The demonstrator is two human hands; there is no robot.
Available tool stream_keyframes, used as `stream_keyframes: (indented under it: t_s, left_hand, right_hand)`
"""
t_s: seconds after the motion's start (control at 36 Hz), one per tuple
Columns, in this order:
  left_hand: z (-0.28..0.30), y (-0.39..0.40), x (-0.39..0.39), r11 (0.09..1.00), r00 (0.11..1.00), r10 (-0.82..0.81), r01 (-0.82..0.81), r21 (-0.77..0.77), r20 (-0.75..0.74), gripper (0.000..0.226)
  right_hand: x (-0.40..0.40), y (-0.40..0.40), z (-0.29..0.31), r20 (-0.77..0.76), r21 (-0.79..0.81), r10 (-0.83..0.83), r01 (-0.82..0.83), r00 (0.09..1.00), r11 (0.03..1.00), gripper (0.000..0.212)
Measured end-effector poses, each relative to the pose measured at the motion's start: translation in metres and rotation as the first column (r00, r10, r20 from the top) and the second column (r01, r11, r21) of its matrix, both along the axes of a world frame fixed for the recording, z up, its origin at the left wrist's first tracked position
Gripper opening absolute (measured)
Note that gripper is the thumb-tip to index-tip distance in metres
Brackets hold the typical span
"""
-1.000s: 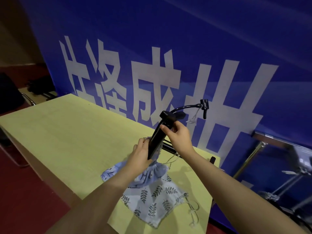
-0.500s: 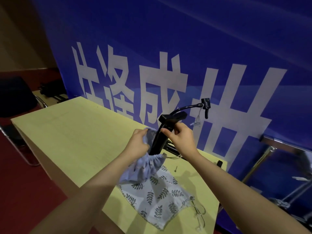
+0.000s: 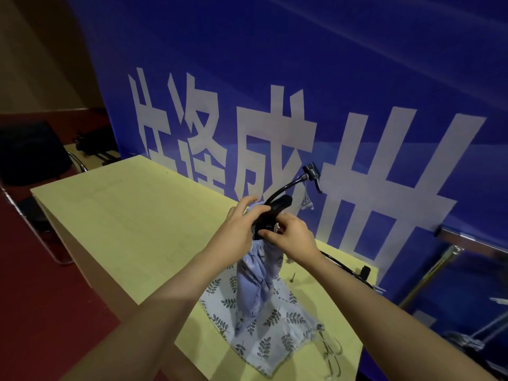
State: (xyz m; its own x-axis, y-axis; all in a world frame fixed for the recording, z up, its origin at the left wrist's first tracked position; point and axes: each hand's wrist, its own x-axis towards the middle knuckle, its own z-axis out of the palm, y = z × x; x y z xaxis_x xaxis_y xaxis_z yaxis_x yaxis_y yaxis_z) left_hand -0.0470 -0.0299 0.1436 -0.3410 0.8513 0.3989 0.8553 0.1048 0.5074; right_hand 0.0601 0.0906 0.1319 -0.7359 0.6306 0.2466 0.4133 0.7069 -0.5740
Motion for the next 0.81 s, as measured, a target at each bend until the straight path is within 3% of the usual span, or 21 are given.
stream_keyframes:
  t_s: [0.11,0.19,0.28,0.39,0.47,0.53,0.61,0.81]
  left_hand:
    - [0.006,0.005,-0.001,1.000,1.000,-0.003,0.002,0.010,0.016,0.063]
    - [0.008,0.010,0.001,1.000,0.999,0.001,-0.001,0.008,0.044,0.061]
    - [0.008,0.013,0.004,1.000,0.999,0.015,-0.015,0.002,0.048,0.058]
    - [0.007,0.014,0.009,1.000,1.000,-0.002,0.001,0.020,0.021,0.049]
    - [0.011,0.019,0.011,0.999,0.998,0.036,-0.034,0.027,-0.059,0.042]
    - [0.015,0.022,0.013,0.993,0.977,0.108,-0.114,-0.024,-0.185,0.043]
    - [0.019,0.022,0.015,0.981,0.921,0.158,-0.187,-0.050,-0.357,0.043]
    - [0.024,0.022,0.011,0.981,0.864,0.186,-0.137,0.137,-0.468,0.031]
  right_hand:
    - [0.013,0.010,0.007,-0.026,-0.048,0.074,-0.075,0.997,0.996,0.045]
    - [0.019,0.016,0.012,-0.066,0.127,0.016,-0.008,0.998,0.992,0.050]
    - [0.024,0.022,0.025,-0.269,0.232,-0.079,0.144,0.960,0.962,0.045]
    - [0.024,0.022,0.060,-0.519,0.030,-0.178,0.225,0.836,0.974,0.032]
    - [0.020,0.024,0.081,-0.615,-0.273,-0.298,0.157,0.730,0.949,0.014]
    - [0.016,0.027,0.091,-0.614,-0.456,-0.373,0.074,0.695,0.887,0.027]
    - [0.013,0.028,0.101,-0.576,-0.463,-0.393,0.110,0.717,0.879,0.041]
    - [0.018,0.026,0.109,-0.608,-0.444,-0.410,0.136,0.680,0.886,0.037]
